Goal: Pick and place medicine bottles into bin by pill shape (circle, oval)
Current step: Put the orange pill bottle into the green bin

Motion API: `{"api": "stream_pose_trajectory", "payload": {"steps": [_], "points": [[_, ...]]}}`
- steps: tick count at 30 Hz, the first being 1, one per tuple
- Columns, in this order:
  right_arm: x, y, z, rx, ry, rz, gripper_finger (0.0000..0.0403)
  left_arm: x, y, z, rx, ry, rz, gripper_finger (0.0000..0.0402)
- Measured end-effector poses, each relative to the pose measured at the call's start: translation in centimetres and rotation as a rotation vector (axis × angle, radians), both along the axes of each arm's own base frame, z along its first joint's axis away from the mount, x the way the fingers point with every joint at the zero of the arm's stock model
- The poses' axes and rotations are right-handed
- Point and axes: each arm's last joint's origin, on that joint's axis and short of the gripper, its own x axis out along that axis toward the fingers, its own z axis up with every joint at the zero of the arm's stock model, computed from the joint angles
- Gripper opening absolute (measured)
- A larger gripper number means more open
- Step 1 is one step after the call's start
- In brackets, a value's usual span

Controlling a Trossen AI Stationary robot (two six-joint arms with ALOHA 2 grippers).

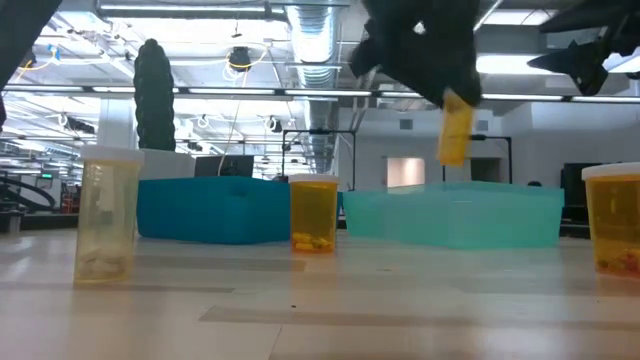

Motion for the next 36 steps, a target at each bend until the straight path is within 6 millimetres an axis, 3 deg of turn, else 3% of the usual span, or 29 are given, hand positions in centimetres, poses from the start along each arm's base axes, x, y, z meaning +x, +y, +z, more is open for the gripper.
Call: {"api": "stream_pose_trajectory", "payload": {"steps": [5,10,16,21,27,36], "points": [[0.0,0.0,0.0,-0.001,0.004,-0.001,0.026,-0.1,3.4,2.4,0.098,-0.066,0.135,0.0121],[0.0,0.0,0.0,-0.002,0.003,-0.002,0.026,1.4,7.5,2.7,0.134,-0.179,0.255,0.0121],[0.0,0.0,0.0,-0.004,0.004,-0.002,0.026,3.2,10.7,0.4,0.122,-0.31,0.265,0.0121],[0.0,0.0,-0.1,-0.004,0.007,-0.002,0.026,3.4,13.0,-1.8,0.12,-0.383,0.307,0.0121],[0.0,0.0,-0.1,-0.005,0.012,-0.002,0.026,2.8,14.4,-4.4,0.139,-0.335,0.327,0.0122],[0.0,0.0,-0.1,-0.005,0.012,-0.002,0.026,2.4,15.8,-5.5,0.124,-0.318,0.282,0.0122]]}}
